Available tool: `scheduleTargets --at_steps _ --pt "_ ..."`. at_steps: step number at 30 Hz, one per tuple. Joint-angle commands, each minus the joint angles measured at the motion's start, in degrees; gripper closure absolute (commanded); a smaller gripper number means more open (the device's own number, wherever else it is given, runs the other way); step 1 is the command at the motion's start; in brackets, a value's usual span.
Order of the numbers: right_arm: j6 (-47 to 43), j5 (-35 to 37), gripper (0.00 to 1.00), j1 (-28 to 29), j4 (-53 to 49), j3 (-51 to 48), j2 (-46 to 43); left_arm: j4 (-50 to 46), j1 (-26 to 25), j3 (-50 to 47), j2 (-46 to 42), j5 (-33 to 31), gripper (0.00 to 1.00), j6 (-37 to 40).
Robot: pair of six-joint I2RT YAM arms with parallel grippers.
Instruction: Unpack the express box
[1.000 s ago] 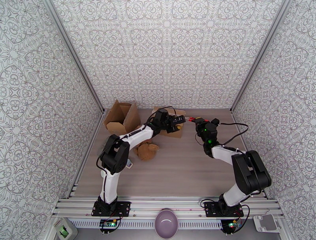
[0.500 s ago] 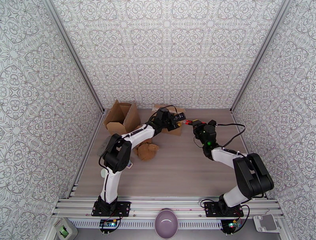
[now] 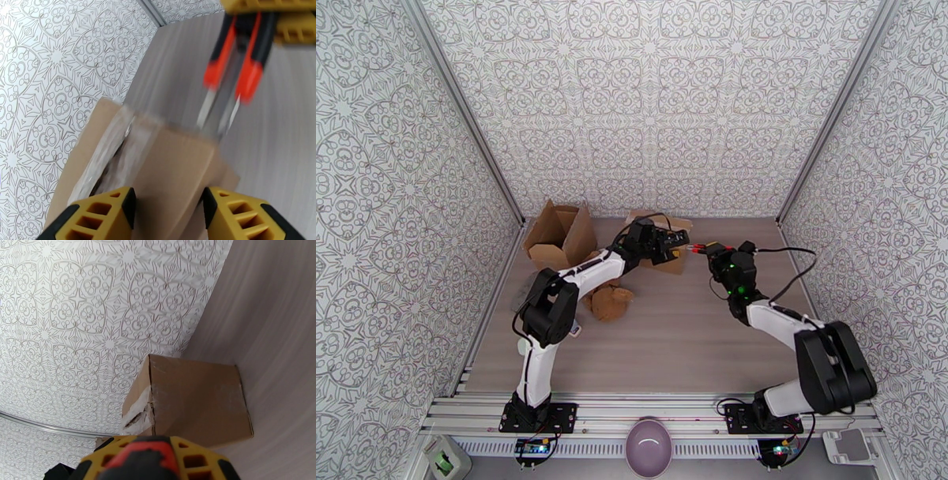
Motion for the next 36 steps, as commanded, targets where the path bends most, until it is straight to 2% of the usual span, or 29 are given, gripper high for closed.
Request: scheduleTargets --at_steps 1,3,11,16,21,25,29,36 --pt "-9.5 3.1 1.00 -3.0 -8.9 0.4 -5.5 -4.0 0.9 -0.7 -2.1 0.2 0.47 0.8" --pt "-11.5 4.3 1.00 -4.2 -11.4 0.5 -7.6 -5.0 1.0 -0.5 -2.5 0.0 0.47 0.8" --pt "-10.3 3.0 1.00 -8.3 -13.2 -2.2 -11.8 -5.7 1.1 0.2 -3.5 1.1 0.45 1.0" --pt "-19.2 2.8 1.00 -8.2 -21.7 -0.5 -14.7 -11.0 1.0 6.4 -4.5 3.3 0.34 -0.5" --pt "-33.8 7.1 1.00 -1.5 -34.3 6.4 -13.1 -12.4 4.0 16.6 -2.0 3.4 0.25 -12.6" --pt "-38.2 10.5 1.00 5.8 -36.4 10.1 -7.4 -17.9 8.3 31.9 6.1 2.1 0.23 -22.4" --pt "-43.6 13.0 1.00 13.1 -38.0 17.2 1.4 -15.7 12.6 37.1 11.8 3.6 0.17 -31.9" --pt "-46.4 11.4 1.00 16.2 -38.6 29.8 16.3 -16.4 16.8 43.1 19.8 10.8 0.12 -40.5"
